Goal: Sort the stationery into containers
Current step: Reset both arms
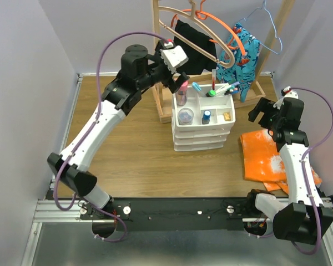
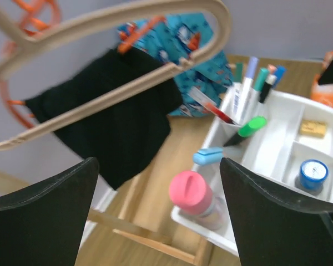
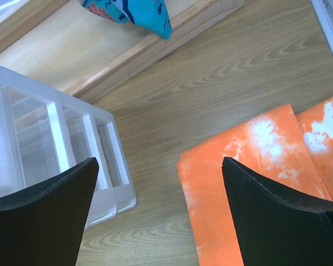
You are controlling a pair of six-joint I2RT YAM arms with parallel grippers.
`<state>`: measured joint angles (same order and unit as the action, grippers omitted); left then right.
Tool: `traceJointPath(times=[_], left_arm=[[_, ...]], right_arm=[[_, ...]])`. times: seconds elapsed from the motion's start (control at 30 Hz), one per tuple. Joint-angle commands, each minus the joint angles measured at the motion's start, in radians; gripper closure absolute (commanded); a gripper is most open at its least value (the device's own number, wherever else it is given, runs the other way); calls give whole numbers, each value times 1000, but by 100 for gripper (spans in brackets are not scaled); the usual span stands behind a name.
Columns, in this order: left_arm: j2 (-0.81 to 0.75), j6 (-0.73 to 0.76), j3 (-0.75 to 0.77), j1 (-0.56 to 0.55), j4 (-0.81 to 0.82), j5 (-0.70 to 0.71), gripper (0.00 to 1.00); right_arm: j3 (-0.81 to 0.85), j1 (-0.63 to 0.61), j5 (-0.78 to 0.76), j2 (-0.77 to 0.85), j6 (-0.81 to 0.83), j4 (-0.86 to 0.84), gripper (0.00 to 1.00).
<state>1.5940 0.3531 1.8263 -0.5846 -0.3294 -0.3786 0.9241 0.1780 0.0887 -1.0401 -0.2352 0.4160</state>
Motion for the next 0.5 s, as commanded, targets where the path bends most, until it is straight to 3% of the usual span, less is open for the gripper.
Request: traceJointPath(times=[0.0,0.07,0.1,0.13,0.2,0.47], left_arm=[[-208,14,-62,-1,111,209,1],[-309,21,-241,3,171,333,1],[-340,12,-304,8,225,488,1],[-364,-18,-402,22,233,547,1],[-411,-75,-468,48,213,663,1],[-497,-209,-725,106,194,670,1]], right_arm=[[70,2,-32,-6,10,43,0],[85,0,-70,-15,-6,67,0],[99,0,-122,-26,-25,90,0],[107,2,-144,-32,-35,101,0],[128,2,-182,-43,-44,124,0],[176,0,-199,-46,-33,158,0]])
